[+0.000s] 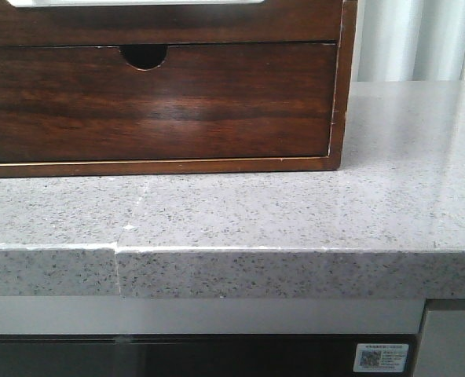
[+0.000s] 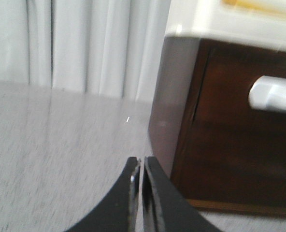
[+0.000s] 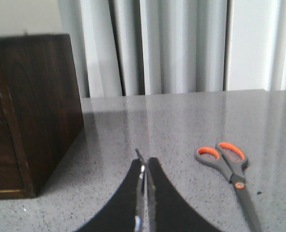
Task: Put scissors in drawer with both arms
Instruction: 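Move the left gripper toward the white drawer handle on the cabinet, then hook the left gripper onto the white drawer handle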
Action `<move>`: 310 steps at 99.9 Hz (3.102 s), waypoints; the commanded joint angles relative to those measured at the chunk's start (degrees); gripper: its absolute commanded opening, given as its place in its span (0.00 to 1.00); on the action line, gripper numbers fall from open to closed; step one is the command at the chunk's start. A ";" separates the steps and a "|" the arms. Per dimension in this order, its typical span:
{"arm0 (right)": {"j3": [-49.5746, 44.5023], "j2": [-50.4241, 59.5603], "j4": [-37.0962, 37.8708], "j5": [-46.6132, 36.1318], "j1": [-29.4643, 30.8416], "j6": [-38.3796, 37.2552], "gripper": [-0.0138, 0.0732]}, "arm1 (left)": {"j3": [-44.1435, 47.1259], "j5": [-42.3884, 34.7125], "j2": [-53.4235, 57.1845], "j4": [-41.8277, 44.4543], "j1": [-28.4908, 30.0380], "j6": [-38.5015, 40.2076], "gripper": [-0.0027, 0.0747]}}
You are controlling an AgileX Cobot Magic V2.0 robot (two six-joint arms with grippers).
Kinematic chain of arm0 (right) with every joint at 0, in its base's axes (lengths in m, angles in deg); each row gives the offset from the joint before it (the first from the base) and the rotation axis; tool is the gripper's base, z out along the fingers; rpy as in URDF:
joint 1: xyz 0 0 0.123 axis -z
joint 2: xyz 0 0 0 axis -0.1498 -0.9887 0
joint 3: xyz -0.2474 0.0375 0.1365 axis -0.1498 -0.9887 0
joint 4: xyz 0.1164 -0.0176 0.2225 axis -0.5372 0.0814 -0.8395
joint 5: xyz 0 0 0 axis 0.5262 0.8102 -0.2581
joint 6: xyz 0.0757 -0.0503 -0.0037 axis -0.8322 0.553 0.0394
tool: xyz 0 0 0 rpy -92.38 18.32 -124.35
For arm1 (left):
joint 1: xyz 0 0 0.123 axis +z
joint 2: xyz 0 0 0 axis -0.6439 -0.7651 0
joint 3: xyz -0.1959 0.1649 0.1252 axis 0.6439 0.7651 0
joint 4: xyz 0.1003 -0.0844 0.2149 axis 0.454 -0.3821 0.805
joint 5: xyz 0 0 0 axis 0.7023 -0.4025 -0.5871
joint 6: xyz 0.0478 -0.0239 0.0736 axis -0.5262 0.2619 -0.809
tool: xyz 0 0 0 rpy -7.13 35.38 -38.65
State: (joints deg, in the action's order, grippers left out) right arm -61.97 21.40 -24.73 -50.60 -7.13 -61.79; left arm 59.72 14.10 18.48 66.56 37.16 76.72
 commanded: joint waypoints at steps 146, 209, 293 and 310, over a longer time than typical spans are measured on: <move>25.55 -26.80 1.67 10.80 0.37 5.55 0.45 | -25.49 6.15 -24.31 7.61 0.27 -0.35 0.39; 25.55 -26.80 1.88 9.80 0.37 5.55 0.74 | -25.49 5.52 -24.31 -12.84 0.27 0.18 0.81; 25.55 -26.80 -0.23 9.09 0.37 5.55 0.74 | -27.84 31.98 -50.56 -85.30 0.27 -33.98 0.81; 25.55 -26.80 -0.23 9.09 0.37 5.55 0.74 | -28.36 38.29 -57.59 -91.83 0.27 -41.06 0.80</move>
State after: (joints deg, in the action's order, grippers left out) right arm -38.47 -4.67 -25.02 -36.51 -7.13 -56.70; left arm 33.78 47.73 -36.85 -18.92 37.16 39.22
